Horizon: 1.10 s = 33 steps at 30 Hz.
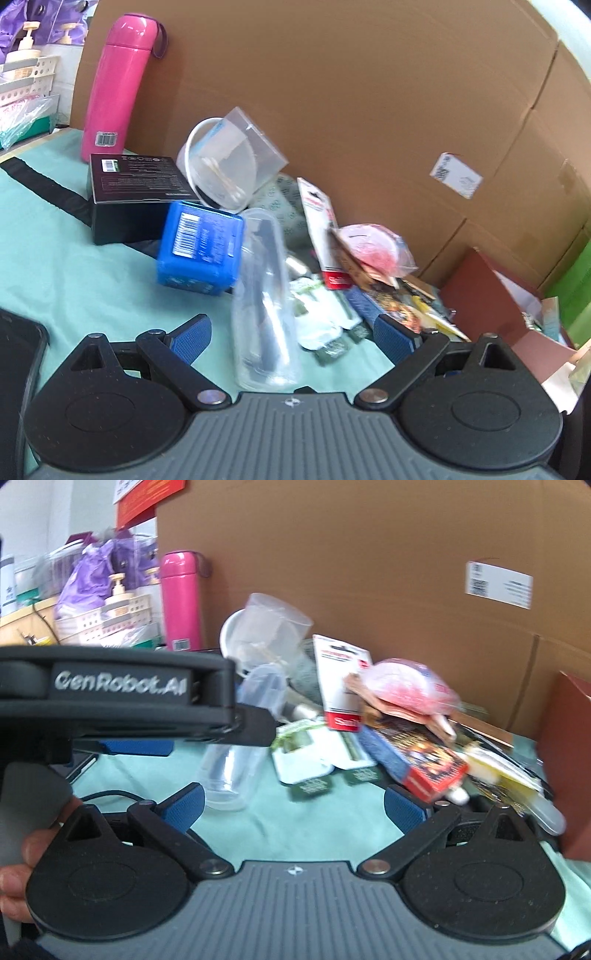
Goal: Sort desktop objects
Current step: 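Lower both tools onto the clear plastic case and close on it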
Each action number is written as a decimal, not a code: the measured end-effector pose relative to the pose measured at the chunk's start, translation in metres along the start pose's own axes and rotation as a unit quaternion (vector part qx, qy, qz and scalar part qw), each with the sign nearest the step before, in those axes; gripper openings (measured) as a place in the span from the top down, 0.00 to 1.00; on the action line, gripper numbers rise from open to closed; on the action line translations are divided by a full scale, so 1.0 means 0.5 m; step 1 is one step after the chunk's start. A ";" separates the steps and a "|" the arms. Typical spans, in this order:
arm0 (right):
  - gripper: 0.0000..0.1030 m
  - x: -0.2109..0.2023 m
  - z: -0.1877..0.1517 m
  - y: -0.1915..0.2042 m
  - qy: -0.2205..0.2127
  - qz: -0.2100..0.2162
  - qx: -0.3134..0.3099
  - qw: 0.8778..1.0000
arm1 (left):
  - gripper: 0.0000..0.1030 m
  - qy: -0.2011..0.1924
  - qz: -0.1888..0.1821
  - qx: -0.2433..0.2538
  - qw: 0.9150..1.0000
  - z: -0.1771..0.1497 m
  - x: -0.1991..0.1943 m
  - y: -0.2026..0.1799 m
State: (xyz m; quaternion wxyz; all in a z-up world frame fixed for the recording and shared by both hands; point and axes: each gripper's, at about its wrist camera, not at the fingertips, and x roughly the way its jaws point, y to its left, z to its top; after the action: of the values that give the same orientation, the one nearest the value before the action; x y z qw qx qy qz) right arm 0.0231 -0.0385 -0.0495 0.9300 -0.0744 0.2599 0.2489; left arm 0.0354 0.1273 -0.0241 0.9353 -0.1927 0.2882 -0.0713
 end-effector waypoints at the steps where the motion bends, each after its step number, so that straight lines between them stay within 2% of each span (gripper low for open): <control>1: 0.03 0.006 0.003 0.006 -0.001 0.001 -0.002 1.000 | 0.07 0.004 0.003 -0.004 1.000 0.005 0.004 0.006; 4: 0.04 0.024 0.011 0.019 -0.001 0.008 -0.005 1.000 | 0.07 0.008 0.002 -0.009 1.000 0.015 0.013 0.025; 16: 0.25 0.079 0.028 0.041 0.023 0.039 -0.008 0.999 | 0.07 0.035 0.007 -0.021 0.999 0.039 0.056 0.067; 23: 0.52 0.102 0.022 0.035 0.046 0.068 0.010 0.997 | 0.07 0.047 0.011 -0.018 0.999 0.041 0.085 0.064; 24: 0.53 0.101 0.021 0.033 0.046 0.066 0.010 0.997 | 0.08 0.049 0.009 -0.017 0.999 0.040 0.088 0.061; 28: 0.56 0.088 0.018 0.016 0.052 0.064 0.015 0.996 | 0.19 0.056 0.006 -0.012 0.998 0.038 0.100 0.044; 33: 0.58 0.066 0.009 -0.009 0.060 0.067 0.024 0.996 | 0.37 0.074 -0.016 -0.013 0.997 0.031 0.108 0.020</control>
State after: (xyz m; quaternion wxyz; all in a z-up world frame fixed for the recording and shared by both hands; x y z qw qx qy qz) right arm 0.0517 -0.0273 -0.0630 0.8957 -0.0489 0.3254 0.2991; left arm 0.0892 0.1282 -0.0439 0.9074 -0.2035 0.3548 -0.0966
